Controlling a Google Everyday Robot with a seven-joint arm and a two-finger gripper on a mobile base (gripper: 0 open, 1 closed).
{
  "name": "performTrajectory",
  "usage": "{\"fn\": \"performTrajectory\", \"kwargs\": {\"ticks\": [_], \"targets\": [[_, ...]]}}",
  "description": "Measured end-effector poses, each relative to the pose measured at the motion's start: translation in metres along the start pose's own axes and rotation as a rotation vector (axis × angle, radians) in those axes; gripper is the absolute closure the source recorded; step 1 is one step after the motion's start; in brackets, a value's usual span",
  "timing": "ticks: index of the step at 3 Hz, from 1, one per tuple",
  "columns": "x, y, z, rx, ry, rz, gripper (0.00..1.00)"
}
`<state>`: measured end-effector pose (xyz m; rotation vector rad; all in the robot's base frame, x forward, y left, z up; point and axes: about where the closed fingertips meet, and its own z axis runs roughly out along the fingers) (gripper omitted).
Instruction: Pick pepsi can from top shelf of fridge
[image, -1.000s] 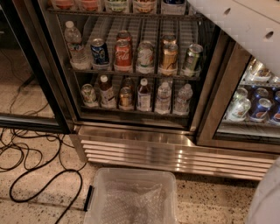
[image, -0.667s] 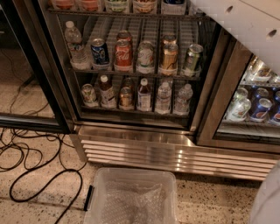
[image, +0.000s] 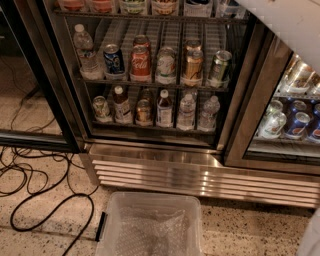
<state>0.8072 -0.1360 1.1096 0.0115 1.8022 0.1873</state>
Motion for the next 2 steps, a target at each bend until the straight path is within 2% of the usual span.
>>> {"fn": "performTrajectory", "kwargs": {"ticks": [1,2], "targets": [[-0.002,0.013,-0.013,-0.073,0.064,0.022,1.0],[0.01,0.023,-0.029,-0.138,0.17,0.063,1.0]]}}
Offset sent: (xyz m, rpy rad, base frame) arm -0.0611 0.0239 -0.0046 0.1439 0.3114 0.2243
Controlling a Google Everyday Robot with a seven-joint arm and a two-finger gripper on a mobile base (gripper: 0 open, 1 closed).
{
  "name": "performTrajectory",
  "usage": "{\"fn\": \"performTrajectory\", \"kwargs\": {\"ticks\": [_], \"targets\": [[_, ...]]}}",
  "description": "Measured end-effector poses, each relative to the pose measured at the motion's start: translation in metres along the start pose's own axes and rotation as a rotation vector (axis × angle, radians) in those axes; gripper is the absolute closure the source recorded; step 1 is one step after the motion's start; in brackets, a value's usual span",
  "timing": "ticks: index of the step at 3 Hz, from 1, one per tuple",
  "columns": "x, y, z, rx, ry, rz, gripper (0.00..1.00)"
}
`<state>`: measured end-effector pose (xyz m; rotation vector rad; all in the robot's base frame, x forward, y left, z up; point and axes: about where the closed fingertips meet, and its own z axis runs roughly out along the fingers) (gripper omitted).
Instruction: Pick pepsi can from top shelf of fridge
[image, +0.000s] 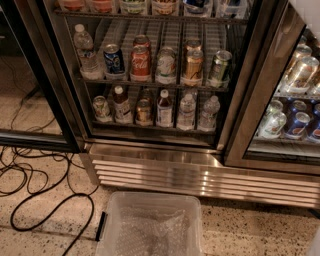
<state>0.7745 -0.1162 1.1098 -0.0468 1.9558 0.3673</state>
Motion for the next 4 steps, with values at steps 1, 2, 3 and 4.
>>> {"fn": "performTrajectory", "kwargs": {"ticks": [1,2,3,4], "targets": [[0.018,0.012,-0.013,-0.07,0.121,0.063,1.0],[0.026,0.015,-0.013,-0.077,0.154,0.071,1.0],[0.033,0.016,-0.015,-0.084,0.173,0.081,1.0],[0.062,0.023,-0.037,-0.084,0.253,0.138,1.0]]}}
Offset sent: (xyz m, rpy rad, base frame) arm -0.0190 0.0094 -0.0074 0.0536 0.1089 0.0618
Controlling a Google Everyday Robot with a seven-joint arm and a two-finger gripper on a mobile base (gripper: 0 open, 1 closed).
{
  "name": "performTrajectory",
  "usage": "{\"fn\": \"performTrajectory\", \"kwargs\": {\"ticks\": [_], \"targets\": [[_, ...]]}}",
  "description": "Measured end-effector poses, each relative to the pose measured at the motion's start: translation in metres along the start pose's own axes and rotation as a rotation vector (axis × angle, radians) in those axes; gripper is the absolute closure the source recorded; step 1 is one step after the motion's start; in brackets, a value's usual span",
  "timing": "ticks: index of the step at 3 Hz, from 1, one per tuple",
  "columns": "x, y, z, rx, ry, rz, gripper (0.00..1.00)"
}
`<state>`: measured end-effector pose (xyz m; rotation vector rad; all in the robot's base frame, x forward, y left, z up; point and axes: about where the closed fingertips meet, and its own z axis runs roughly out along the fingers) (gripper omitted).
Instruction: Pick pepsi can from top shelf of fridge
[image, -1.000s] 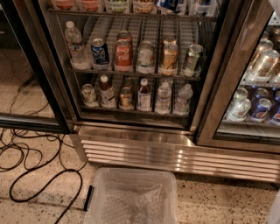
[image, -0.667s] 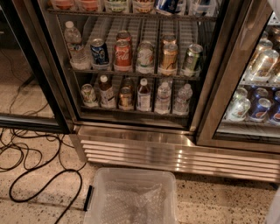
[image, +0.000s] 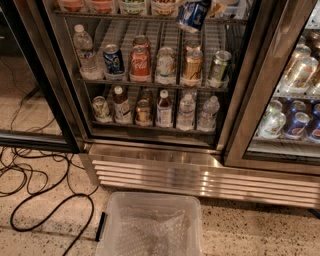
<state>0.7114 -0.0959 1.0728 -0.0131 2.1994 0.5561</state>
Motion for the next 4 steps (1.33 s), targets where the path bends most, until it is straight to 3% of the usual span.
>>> {"fn": "performTrajectory", "kwargs": {"ticks": [1,2,4], "targets": [[0.046,0.005,-0.007,-0.003,0.099,0.07,1.0],[0.101,0.011,-0.01,-0.02,0.222,0.178,1.0],[0.112,0.013,-0.008,-0.026,0.247,0.191,1.0]]}}
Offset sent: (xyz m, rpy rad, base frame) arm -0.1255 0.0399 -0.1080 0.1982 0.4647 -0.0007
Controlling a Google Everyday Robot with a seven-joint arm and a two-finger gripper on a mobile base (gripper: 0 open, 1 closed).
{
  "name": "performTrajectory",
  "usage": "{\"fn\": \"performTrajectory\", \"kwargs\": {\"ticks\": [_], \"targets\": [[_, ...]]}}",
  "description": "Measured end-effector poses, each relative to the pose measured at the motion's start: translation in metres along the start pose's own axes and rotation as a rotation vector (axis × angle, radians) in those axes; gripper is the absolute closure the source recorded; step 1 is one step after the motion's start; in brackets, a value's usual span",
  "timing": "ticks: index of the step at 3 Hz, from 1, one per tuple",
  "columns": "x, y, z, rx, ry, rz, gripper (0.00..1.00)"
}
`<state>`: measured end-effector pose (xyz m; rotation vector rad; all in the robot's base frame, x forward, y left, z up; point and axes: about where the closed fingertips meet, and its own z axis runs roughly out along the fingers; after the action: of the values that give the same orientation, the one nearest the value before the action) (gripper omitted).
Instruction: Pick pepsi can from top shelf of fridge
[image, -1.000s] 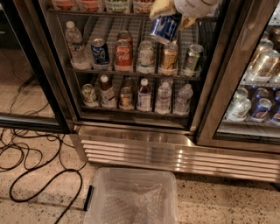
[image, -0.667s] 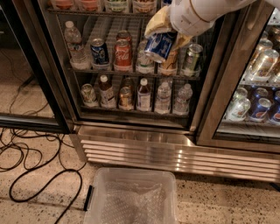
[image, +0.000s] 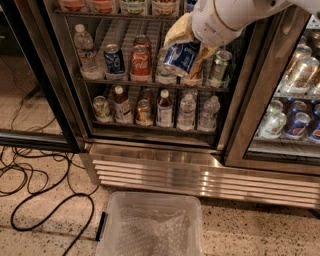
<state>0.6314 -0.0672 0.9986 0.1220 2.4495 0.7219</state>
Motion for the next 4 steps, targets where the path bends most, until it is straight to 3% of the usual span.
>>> {"fn": "performTrajectory", "kwargs": {"ticks": [3,4], "targets": [[0.117,0.048,0.041,-0.154,0.203,0.069,1.0],[0.119,0.051,0.042,-0.159,0.209,0.069,1.0]]}}
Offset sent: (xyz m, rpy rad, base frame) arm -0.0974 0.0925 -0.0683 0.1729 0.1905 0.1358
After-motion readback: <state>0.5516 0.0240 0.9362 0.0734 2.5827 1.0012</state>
